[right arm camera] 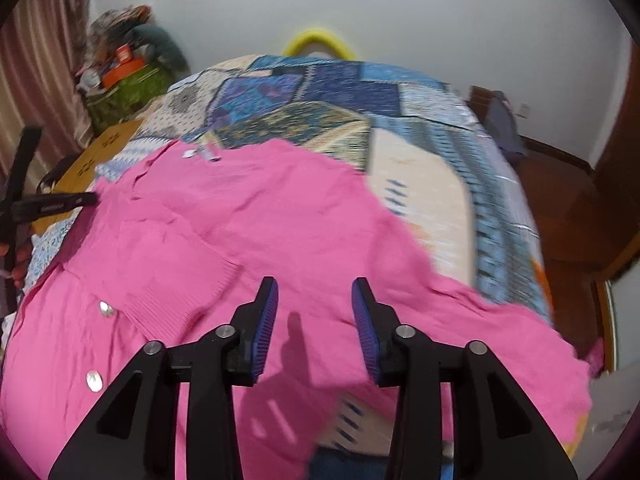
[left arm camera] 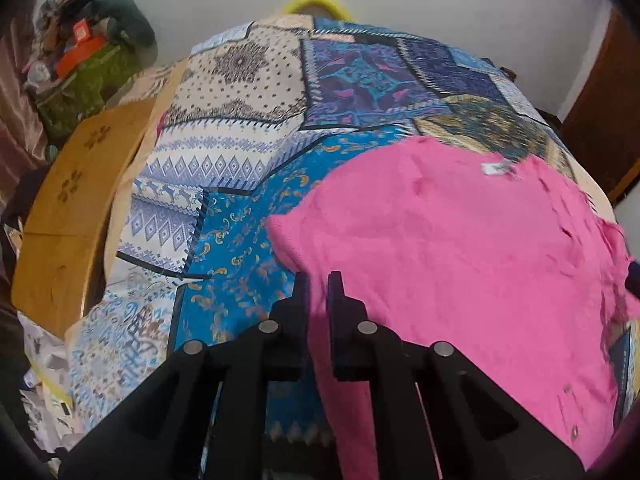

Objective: Fold small clothes
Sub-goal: 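Grasp the other ribbed sleeve cuff with the right tool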

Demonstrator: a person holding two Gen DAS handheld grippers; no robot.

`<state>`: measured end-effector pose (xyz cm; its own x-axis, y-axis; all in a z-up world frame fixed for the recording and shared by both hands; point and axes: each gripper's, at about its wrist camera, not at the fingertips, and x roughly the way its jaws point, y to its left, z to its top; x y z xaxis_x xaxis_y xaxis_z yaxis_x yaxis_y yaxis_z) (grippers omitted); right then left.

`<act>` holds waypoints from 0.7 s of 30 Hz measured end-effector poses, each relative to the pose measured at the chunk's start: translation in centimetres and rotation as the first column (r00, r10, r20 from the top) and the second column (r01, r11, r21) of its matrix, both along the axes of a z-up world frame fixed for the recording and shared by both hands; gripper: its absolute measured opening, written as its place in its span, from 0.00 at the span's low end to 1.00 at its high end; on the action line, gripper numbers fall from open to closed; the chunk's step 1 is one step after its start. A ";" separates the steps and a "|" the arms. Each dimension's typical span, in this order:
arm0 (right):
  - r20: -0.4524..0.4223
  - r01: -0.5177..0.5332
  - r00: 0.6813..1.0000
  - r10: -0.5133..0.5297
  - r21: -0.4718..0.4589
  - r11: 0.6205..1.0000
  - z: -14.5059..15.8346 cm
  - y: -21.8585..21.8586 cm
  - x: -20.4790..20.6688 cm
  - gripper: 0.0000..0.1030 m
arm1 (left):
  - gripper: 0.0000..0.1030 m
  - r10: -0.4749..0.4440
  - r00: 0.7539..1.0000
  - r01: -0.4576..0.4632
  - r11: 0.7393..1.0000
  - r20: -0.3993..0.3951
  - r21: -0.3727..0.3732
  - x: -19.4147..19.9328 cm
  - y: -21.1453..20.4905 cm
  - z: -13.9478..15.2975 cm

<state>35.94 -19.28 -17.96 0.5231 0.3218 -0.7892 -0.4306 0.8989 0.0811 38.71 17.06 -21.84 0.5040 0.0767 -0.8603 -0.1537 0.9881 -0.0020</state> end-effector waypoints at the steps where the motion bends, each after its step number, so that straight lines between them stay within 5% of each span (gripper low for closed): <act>1: 0.006 0.013 1.000 -0.013 -0.005 1.000 0.3 -0.6 -0.1 0.44 | 0.13 -0.007 1.000 0.007 1.000 0.004 -0.002 -0.5 -0.4 0.4; 6: 0.059 0.130 0.990 -0.127 -0.041 0.991 1.7 -6.8 -2.0 0.52 | 0.38 -0.053 0.997 0.055 0.998 0.052 -0.029 -3.9 -3.3 2.8; 14: 0.054 0.315 0.949 -0.312 -0.072 0.946 1.2 -16.1 -3.9 0.55 | 0.44 -0.077 0.995 0.081 0.995 0.066 -0.063 -6.8 -7.2 3.4; 21: -0.099 0.463 0.882 -0.461 0.003 0.886 -2.5 -21.4 -3.2 0.55 | 0.45 -0.104 0.993 0.106 0.994 0.054 -0.032 -7.2 -8.9 2.8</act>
